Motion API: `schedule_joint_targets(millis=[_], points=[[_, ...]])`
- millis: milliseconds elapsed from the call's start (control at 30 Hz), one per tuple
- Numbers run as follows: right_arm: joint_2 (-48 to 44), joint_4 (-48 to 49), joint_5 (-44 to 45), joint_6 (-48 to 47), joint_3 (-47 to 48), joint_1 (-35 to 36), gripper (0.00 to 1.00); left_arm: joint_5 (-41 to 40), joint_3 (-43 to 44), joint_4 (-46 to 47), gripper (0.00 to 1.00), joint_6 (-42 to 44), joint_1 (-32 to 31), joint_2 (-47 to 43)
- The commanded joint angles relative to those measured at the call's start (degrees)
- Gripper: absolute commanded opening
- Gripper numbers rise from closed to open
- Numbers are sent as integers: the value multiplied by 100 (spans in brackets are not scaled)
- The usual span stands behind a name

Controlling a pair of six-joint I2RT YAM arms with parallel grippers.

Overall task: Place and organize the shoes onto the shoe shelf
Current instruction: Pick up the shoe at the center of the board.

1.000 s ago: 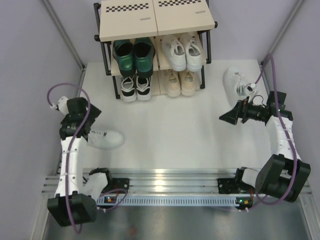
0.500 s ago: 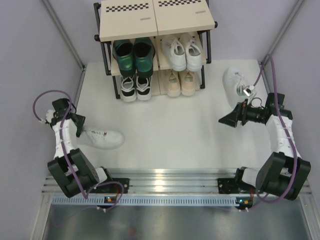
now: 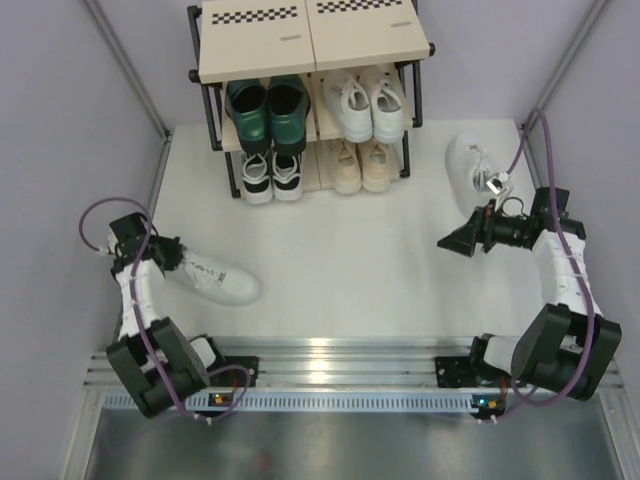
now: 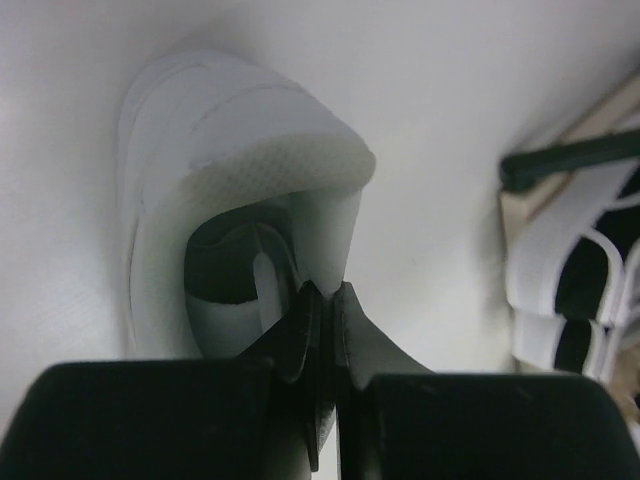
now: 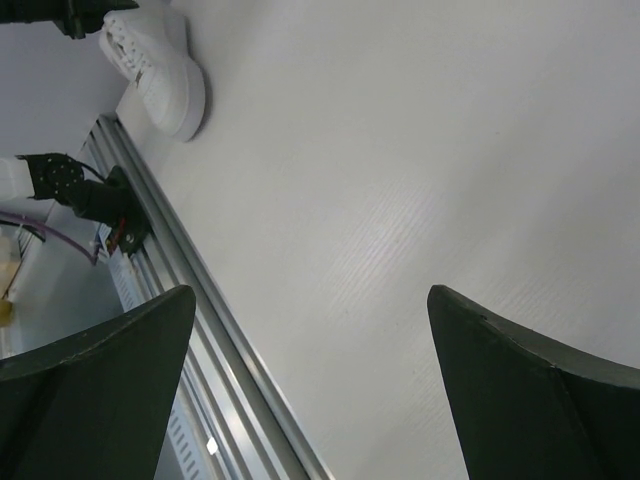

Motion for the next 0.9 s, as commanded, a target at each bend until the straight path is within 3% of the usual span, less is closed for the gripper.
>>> schedule_joint_targets(millis=[0,67,200,367,467,567,700,733,867], points=[[-45,-59,-259,-263,297,-33,99,1574,-477,-74,0,-932,-110,-1105],[-28,-85,-277,-306,314,-33,99,1760,-654,-153,0,-1390,-215,-1815],[69,-348,-329,-552,384,11,99,1946,-962,-426,0,-2504,-1039,-2301],[183,-692,-198,-957,507,467,99,691,-1086,-373,0,-3860,-2472,-3120],[192,-639,-127,-879,543,1169,99,-65,-937,-373,0,-4642,-3597,-3138],[96,290,74,481,385,1803,99,-1163,-770,-356,0,-5258,-5018,-2928],[-438,1836,793,2492,-19,2567,99,-2175,-524,162,0,-5969,-6346,-2155],[-571,2275,1448,3376,-98,2673,99,-2289,-506,320,0,-6032,-6534,-1797],[-1212,2832,2165,4236,-624,3095,99,-2693,-401,1303,0,-6445,-7105,-1065]])
